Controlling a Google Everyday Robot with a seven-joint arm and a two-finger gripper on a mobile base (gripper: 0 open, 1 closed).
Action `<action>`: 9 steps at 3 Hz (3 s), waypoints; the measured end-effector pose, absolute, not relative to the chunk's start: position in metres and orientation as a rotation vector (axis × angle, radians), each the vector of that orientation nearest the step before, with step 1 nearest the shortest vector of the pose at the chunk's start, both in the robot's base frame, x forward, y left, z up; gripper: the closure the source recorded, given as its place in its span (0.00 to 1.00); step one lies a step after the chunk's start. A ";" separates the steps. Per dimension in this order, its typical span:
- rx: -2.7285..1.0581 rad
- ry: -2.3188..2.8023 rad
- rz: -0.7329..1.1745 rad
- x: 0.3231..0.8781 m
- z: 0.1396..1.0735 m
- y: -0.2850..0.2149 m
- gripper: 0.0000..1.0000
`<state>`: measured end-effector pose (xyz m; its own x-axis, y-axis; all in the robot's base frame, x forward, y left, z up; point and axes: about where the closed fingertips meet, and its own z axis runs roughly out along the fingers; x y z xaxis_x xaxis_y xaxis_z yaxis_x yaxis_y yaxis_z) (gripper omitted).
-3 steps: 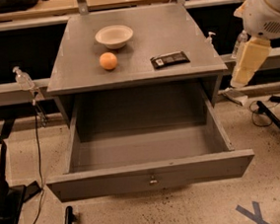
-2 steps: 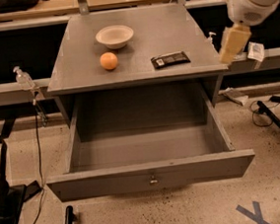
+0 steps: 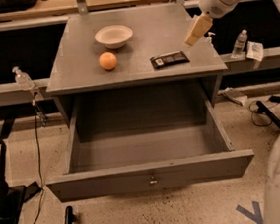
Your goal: Place orange into top drawer
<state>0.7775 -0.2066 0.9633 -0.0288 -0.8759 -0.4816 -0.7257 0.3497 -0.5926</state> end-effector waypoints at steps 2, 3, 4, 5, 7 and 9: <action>-1.119 1.641 0.320 0.822 0.967 -0.139 0.00; -1.073 1.592 0.350 0.823 0.992 -0.141 0.00; -1.073 1.592 0.351 0.823 0.992 -0.141 0.00; -1.107 1.571 0.435 0.820 0.980 -0.117 0.00; -1.289 1.463 0.539 0.812 0.946 -0.025 0.00; -1.396 1.481 0.558 0.792 0.884 0.030 0.00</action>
Offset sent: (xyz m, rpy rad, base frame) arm 0.0895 0.0780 0.0758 0.8850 0.0564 0.1781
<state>0.7919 0.0296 0.8844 0.1485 -0.4759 -0.8669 -0.9297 0.2316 -0.2864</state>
